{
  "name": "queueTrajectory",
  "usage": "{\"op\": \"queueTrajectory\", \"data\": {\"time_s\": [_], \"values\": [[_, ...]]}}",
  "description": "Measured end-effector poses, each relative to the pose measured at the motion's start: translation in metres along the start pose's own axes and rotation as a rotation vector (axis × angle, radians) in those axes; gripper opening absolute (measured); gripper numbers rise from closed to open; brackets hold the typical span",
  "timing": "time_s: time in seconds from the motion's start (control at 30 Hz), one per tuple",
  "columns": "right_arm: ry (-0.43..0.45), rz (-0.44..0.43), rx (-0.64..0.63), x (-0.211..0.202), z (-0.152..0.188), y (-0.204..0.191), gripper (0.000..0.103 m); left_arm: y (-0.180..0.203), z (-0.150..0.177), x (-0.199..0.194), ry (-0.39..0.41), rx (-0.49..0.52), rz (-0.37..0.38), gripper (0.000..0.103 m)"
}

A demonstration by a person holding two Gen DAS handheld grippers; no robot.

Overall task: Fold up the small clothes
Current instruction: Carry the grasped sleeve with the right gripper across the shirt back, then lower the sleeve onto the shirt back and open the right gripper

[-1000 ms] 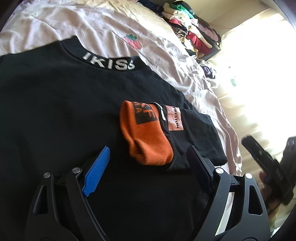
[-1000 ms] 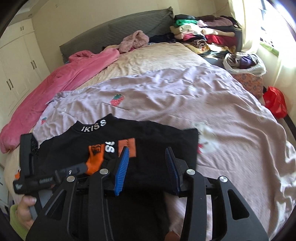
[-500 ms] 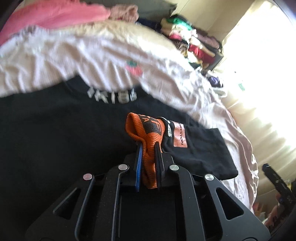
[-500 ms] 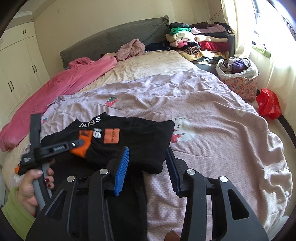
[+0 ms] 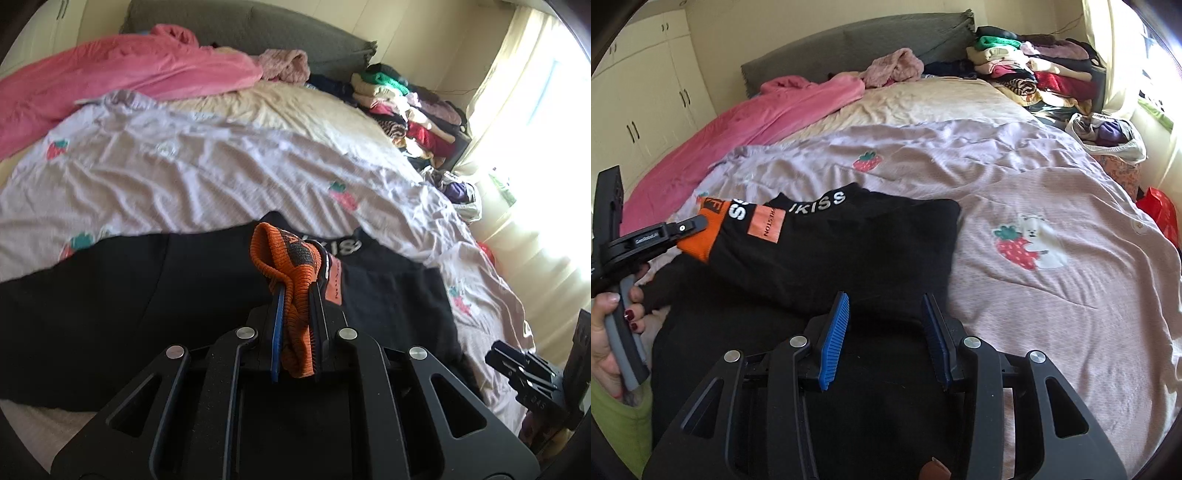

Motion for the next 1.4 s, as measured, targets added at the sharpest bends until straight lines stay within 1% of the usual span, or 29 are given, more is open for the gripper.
{"op": "queueTrajectory", "data": {"time_s": [0.13,0.33,0.43,0.53,0.57,0.6,0.7,0.83,0.97,1.0,1.07,1.2,1.3,1.4], "values": [[-0.012,0.006,-0.019,0.007,0.0,-0.009,0.04,-0.008,0.01,0.004,-0.033,0.003,-0.009,0.006],[-0.013,0.02,-0.03,0.008,-0.003,-0.011,0.04,-0.013,0.015,0.005,-0.042,0.018,-0.023,0.006],[-0.004,0.024,-0.025,0.005,-0.005,-0.01,0.04,-0.013,0.015,0.006,-0.046,0.031,-0.036,0.007],[0.003,0.026,-0.02,0.003,-0.007,-0.008,0.04,-0.015,0.017,0.007,-0.062,0.042,-0.065,0.009],[0.004,0.029,-0.017,0.003,-0.009,-0.007,0.04,-0.016,0.017,0.006,-0.062,0.044,-0.073,0.01],[0.006,0.032,-0.014,0.002,-0.01,-0.006,0.04,-0.018,0.017,0.005,-0.058,0.05,-0.1,0.01],[0.022,0.037,-0.002,-0.001,-0.017,-0.004,0.04,-0.026,0.012,-0.001,-0.029,0.053,-0.144,0.011],[0.038,0.039,0.001,-0.002,-0.025,-0.003,0.04,-0.038,0.004,-0.01,0.003,0.028,-0.166,0.012],[0.05,0.037,0.001,0.0,-0.031,-0.005,0.04,-0.039,0.005,-0.01,-0.005,0.032,-0.155,0.013],[0.054,0.038,0.005,0.0,-0.032,-0.005,0.04,-0.037,0.006,-0.009,-0.008,0.04,-0.16,0.014],[0.061,0.039,0.008,0.0,-0.035,-0.005,0.04,-0.031,0.007,-0.009,-0.003,0.06,-0.16,0.023],[0.065,0.041,0.009,0.001,-0.038,-0.004,0.042,-0.018,0.011,-0.007,-0.004,0.091,-0.132,0.025],[0.061,0.039,0.005,0.004,-0.039,-0.005,0.043,-0.004,0.017,0.008,-0.043,0.119,-0.087,0.025],[0.043,0.033,-0.001,0.013,-0.039,-0.008,0.043,0.0,0.028,0.025,-0.089,0.152,-0.1,0.029]]}}
Point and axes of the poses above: each gripper's, at about its wrist camera, not at the fingertips, and x roughly the way its jaws point, y to its right, z to its underside, the point moved 6 cm from there along x, roughly the way its jaws point, and after that the axes turned 1 degree about -z, right-handed, at the moved point
